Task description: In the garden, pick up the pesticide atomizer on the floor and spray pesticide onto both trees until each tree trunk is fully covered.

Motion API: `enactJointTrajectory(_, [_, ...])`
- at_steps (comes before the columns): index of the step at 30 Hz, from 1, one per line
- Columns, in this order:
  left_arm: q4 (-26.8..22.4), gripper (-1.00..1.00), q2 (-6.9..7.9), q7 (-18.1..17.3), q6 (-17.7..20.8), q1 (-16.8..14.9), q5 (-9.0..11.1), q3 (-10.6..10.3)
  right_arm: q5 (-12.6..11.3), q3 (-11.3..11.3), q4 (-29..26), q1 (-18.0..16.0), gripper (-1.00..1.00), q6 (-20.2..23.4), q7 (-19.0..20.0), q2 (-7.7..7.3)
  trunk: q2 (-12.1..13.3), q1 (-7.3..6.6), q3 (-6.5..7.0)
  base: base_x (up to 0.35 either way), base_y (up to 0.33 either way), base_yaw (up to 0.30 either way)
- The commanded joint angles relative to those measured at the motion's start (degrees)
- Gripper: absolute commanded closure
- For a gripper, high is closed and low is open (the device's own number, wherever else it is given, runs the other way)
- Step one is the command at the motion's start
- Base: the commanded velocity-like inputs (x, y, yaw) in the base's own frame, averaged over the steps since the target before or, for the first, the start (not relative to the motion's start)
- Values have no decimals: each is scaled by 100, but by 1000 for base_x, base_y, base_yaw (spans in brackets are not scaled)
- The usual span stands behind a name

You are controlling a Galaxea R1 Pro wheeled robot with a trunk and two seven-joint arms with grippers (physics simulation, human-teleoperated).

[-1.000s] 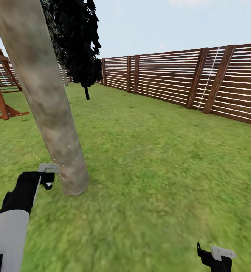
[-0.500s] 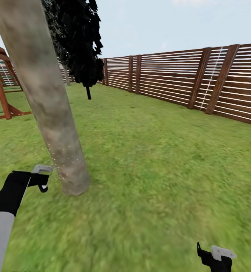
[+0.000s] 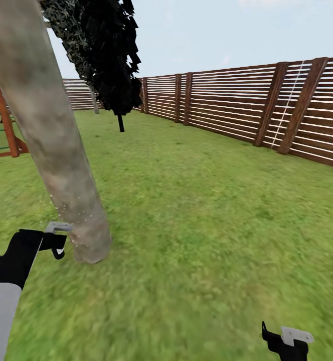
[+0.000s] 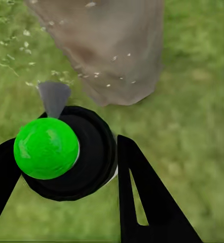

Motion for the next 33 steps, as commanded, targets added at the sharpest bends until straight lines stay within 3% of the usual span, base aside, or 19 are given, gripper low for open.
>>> enactJointTrajectory(1, [2,100,-1,-41,14,46,-51,16,52,-49,7,-6,-100,-24,2,2,-2,-1,-5,25,-271,0])
enactJointTrajectory(6, [23,100,-21,233,-13,472,-1,17,52,-44,7,-6,-100,-24,2,15,-2,-1,-5,5,-274,181])
enactJointTrajectory(11, [-65,100,-72,267,-7,492,12,61,52,-47,7,-6,-100,-24,2,16,-2,-1,-5,57,-270,241])
enactJointTrajectory(15, [-191,100,-204,322,-3,492,8,67,52,-49,7,-6,-100,-24,2,10,-2,-1,-5,219,-199,28])
enactJointTrajectory(24, [54,100,-223,368,0,501,30,103,52,-41,7,-6,-100,-24,2,16,-2,-1,-5,142,-220,72])
enactJointTrajectory(30, [387,100,-236,390,-34,501,389,101,52,-41,7,-6,-100,-24,2,17,-2,-1,-5,1,-272,275])
enactJointTrajectory(33, [401,100,-235,392,-45,501,416,103,52,-42,7,-6,-100,-24,2,16,-2,-1,-5,85,-264,191])
